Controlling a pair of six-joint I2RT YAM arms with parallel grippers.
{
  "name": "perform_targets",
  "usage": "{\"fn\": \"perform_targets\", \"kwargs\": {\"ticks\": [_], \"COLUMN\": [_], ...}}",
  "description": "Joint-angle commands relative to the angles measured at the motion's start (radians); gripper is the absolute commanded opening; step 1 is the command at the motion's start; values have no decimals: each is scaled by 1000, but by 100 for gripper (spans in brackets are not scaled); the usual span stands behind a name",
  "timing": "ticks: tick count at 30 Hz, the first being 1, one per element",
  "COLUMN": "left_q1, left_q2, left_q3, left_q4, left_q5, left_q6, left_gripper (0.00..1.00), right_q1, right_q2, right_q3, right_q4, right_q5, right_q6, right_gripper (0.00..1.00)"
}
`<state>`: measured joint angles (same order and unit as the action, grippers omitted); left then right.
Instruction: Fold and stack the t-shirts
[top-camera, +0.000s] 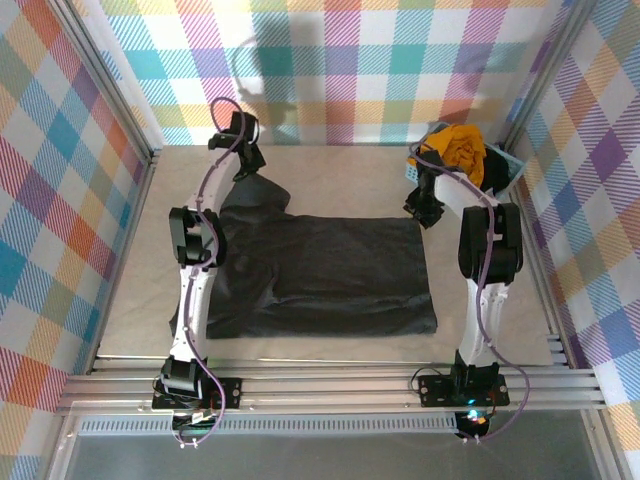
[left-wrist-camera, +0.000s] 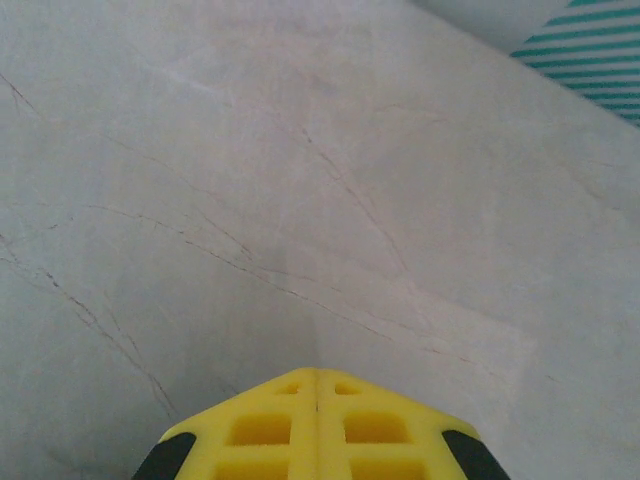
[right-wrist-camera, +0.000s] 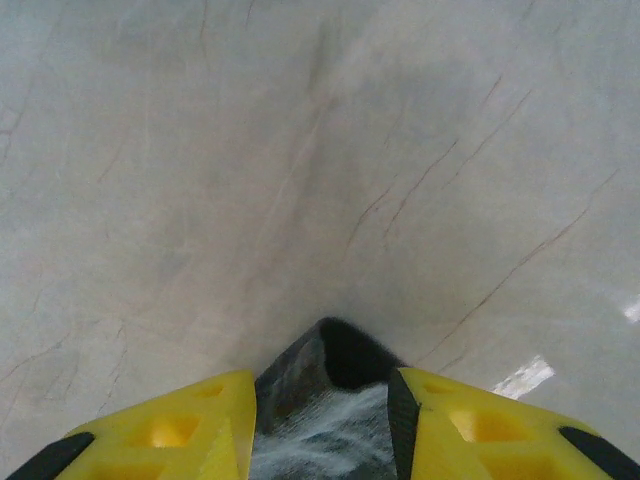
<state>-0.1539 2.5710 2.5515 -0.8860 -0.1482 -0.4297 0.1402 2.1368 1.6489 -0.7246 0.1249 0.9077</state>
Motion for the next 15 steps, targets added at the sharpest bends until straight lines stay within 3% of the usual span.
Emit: {"fn": "perform_targets", "kwargs": {"ticks": [1, 10, 15], "left_q1": [-10, -18, -22], "left_q2": [-81, -189, -250], "left_q3": [-44, -174, -225], "left_q4": [-25, 4, -11], "left_q5": [27, 46, 42], "left_q6": [-10, -8, -13], "left_gripper": [0, 0, 0], "right_q1": [9, 7, 7], "right_q2": [53, 76, 74], "right_q3": [58, 77, 103], "right_q4": [-51, -149, -162], "right_q5": [9, 57, 58], "right_q6": [55, 35, -24], "right_gripper": [40, 29, 5]}}
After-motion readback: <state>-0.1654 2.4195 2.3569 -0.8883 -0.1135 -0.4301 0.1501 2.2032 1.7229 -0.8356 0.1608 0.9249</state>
